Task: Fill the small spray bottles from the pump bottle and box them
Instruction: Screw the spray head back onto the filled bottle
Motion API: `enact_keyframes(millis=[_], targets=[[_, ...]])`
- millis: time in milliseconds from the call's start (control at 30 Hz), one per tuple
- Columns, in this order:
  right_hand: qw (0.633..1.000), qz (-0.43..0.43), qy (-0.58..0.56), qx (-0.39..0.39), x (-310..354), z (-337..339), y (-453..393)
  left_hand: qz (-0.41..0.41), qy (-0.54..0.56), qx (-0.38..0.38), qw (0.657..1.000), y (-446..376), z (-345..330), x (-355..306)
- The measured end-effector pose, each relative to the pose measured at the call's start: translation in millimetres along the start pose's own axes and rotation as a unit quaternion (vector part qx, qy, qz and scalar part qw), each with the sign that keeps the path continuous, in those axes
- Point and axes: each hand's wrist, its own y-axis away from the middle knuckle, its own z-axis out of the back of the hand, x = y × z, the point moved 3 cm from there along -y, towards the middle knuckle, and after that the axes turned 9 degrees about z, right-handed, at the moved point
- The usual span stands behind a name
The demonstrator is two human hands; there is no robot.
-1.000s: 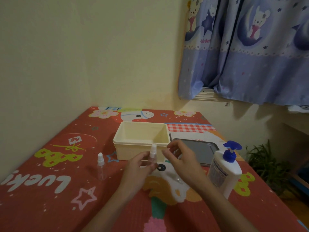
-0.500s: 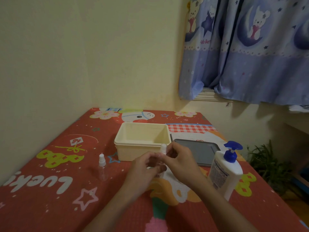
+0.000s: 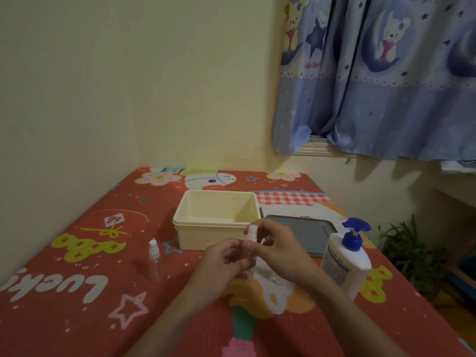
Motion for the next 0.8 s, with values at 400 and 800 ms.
enact_keyframes(millis=[400,800], targets=[[0.998,-0.022,-0.052,0.014,-6.6,2.0,-1.9,0.008,0.005,-0.005,1.0,-0.1,2.8,-2.1],[0.996,-0.024,-0.06,0.057,-7.4,0.0,-0.4,0.01,0.005,-0.004,1.0,-0.2,6.4,2.4]])
